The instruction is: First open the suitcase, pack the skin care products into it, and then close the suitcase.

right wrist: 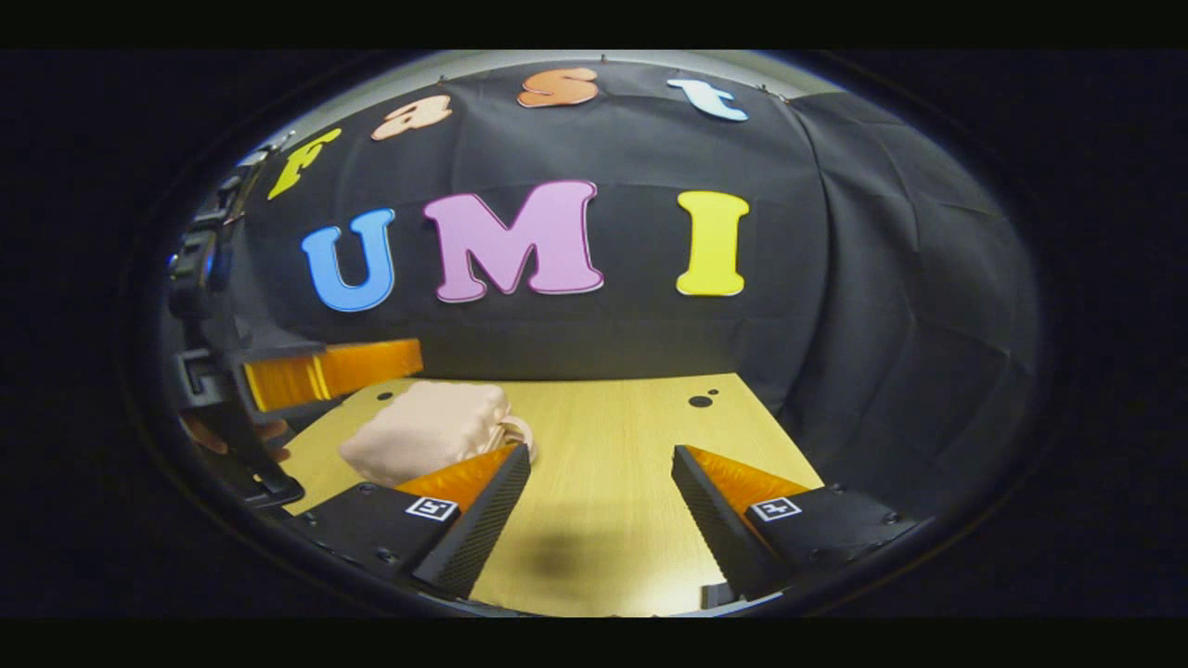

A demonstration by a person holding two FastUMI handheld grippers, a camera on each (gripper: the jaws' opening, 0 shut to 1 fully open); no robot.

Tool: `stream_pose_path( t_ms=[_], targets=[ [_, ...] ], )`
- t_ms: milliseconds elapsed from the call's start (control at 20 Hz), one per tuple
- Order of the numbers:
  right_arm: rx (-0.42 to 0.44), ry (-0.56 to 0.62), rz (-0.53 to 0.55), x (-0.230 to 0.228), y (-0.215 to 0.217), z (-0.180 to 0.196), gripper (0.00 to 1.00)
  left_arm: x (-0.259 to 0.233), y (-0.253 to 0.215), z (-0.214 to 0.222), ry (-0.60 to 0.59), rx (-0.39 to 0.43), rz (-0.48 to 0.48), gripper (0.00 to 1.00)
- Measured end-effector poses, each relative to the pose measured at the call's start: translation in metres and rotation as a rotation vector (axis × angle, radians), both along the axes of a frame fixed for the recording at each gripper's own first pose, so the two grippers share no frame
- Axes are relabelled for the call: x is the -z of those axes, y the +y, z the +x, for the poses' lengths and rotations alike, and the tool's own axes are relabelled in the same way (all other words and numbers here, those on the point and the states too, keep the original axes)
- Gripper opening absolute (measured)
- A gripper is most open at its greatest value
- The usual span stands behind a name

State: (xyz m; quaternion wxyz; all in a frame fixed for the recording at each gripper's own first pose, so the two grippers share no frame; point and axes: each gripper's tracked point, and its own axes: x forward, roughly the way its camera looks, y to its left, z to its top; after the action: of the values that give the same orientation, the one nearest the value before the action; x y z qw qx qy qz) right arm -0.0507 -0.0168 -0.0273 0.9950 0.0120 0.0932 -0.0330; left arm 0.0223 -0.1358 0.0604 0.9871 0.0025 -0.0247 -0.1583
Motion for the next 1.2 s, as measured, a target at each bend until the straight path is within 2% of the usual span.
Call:
stream_pose_path(
  t_ms=[100, 250, 450, 550, 600, 700, 800, 900, 1050, 1200],
  targets=[
    [-0.013, -0.057, 0.017, -0.021, 0.015, -0.02, 0.98, -0.033, 0.022, -0.048, -0.092, -0.031, -0.038, 0.95],
    [-0.034, -0.135, 0.021, -0.052, 0.033, -0.053, 0.98, -0.058, 0.048, -0.101, -0.183, -0.077, -0.082, 0.95],
    [-0.051, -0.185, 0.027, -0.07, 0.051, -0.094, 0.98, -0.06, 0.096, -0.151, -0.268, -0.185, -0.113, 0.95],
    [-0.049, -0.196, 0.003, -0.07, 0.055, -0.109, 0.98, -0.059, 0.105, -0.169, -0.339, -0.189, -0.108, 0.95],
    [-0.046, -0.204, -0.015, -0.07, 0.055, -0.112, 0.98, -0.053, 0.111, -0.175, -0.359, -0.206, -0.081, 0.95],
    [-0.049, -0.203, -0.027, -0.064, 0.062, -0.12, 0.98, -0.023, 0.118, -0.172, -0.309, -0.234, -0.023, 0.95],
    [-0.06, -0.199, -0.032, -0.057, 0.07, -0.123, 0.98, 0.0, 0.122, -0.169, -0.245, -0.257, -0.004, 0.96],
    [-0.072, -0.191, -0.05, -0.049, 0.077, -0.124, 0.98, 0.0, 0.127, -0.172, -0.28, -0.268, -0.008, 0.96],
    [-0.09, -0.19, -0.055, -0.041, 0.086, -0.125, 0.98, 0.001, 0.115, -0.178, -0.347, -0.209, 0.034, 0.96],
    [-0.121, -0.187, -0.054, -0.038, 0.096, -0.121, 0.98, 0.02, 0.114, -0.171, -0.286, -0.184, 0.031, 0.95]
  ],
)
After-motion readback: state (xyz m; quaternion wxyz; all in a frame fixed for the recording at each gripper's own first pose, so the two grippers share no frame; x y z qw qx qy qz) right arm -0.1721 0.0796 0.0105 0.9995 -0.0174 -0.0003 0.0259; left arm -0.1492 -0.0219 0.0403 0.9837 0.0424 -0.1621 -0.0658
